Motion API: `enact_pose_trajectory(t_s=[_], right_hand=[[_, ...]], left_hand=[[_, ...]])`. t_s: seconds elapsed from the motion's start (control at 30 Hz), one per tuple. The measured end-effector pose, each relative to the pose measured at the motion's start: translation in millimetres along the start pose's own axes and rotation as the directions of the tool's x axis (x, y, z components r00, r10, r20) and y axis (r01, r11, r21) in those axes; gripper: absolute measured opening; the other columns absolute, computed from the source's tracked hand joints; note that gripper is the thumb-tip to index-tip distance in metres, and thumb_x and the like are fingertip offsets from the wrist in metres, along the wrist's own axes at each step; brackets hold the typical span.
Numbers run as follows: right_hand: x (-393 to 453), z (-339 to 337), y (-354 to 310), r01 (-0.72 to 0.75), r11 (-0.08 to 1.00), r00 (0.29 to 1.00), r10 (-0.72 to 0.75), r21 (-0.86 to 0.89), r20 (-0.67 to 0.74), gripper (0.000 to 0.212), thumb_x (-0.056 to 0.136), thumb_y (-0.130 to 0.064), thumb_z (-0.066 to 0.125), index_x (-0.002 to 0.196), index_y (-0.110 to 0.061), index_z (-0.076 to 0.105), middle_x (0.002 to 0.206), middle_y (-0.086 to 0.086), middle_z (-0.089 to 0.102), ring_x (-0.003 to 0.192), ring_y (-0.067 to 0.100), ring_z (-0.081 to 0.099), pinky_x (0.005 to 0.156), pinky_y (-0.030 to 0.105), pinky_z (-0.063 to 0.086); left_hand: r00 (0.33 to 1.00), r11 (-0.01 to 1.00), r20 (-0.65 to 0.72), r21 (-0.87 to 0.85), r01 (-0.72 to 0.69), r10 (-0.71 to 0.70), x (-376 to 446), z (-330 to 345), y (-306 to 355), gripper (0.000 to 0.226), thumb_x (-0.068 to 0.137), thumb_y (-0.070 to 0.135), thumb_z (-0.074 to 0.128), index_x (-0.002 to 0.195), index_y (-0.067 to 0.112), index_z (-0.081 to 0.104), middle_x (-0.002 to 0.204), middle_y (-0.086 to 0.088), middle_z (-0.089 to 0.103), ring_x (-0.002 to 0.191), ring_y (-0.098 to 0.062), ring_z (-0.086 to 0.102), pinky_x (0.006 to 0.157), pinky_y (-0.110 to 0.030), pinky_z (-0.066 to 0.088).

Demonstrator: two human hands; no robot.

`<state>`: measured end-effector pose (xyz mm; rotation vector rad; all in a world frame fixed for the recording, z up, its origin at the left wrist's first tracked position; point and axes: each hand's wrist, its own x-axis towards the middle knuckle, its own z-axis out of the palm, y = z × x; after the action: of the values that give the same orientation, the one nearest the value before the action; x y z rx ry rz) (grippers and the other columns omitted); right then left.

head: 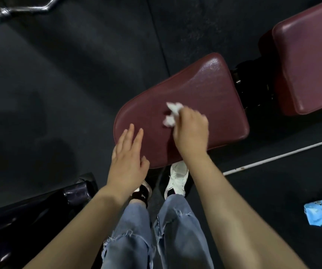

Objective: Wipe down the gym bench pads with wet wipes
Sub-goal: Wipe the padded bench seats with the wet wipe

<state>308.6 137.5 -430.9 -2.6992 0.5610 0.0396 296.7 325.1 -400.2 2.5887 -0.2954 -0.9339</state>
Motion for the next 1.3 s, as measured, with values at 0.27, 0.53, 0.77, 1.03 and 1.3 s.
enact_pose_trajectory(t_s=[0.27,0.53,0.77,1.03,1.3], right_hand=[[-81,-3,31,-0.34,0.932,0.94,0.335,0.128,0.058,0.009,0.082,-0.004,0.057,0.085,-0.012,0.06,0.077,0.004,0.061,0.07,0.028,0.055,0.07,0.037,0.041],[53,0,-42,0.034,0.945,0.999,-0.031,0.326,-0.012,0.017,0.084,0.0,0.058,0.1,-0.005,0.062,0.093,0.01,0.061,0.086,0.027,0.057,0.07,0.033,0.045],[26,2,-4,-0.059,0.979,0.997,0.049,0.195,0.059,0.013,0.094,-0.013,0.054,0.103,-0.004,0.059,0.095,0.013,0.06,0.081,0.031,0.059,0.068,0.038,0.043],[-62,-22,21,-0.552,0.808,0.834,0.531,0.207,0.153,0.01,0.097,-0.019,0.05,0.099,-0.015,0.059,0.09,-0.002,0.063,0.084,0.021,0.061,0.073,0.038,0.05],[91,11,-54,-0.018,0.997,0.996,0.012,0.075,0.084,0.009,0.079,-0.007,0.067,0.087,-0.008,0.064,0.079,0.008,0.065,0.069,0.029,0.062,0.06,0.034,0.044]], left_hand=[[0.998,0.966,0.001,0.253,-0.057,0.058,25,0,-3,0.097,0.084,0.052,0.069,0.157,0.015,0.017,0.166,-0.009,0.004,0.151,-0.03,0.006,0.12,-0.049,0.021],[0.999,0.96,0.007,0.276,-0.044,0.044,24,1,-1,0.095,0.085,0.047,0.069,0.157,0.015,0.017,0.166,-0.01,0.005,0.151,-0.03,0.006,0.119,-0.049,0.022],[1.0,0.985,0.025,0.175,-0.016,0.012,25,-6,7,0.083,0.092,0.04,0.061,0.157,0.017,0.016,0.166,-0.006,0.0,0.152,-0.026,0.0,0.12,-0.047,0.017],[0.998,0.991,0.036,0.115,-0.063,0.059,37,-22,21,0.079,0.091,0.022,0.056,0.157,0.018,0.014,0.166,-0.004,-0.001,0.152,-0.022,-0.004,0.122,-0.043,0.007],[0.989,0.972,0.106,0.197,-0.126,0.106,53,-34,15,0.081,0.09,0.023,0.055,0.158,0.015,0.011,0.166,-0.007,-0.002,0.153,-0.025,-0.005,0.124,-0.045,0.007]])
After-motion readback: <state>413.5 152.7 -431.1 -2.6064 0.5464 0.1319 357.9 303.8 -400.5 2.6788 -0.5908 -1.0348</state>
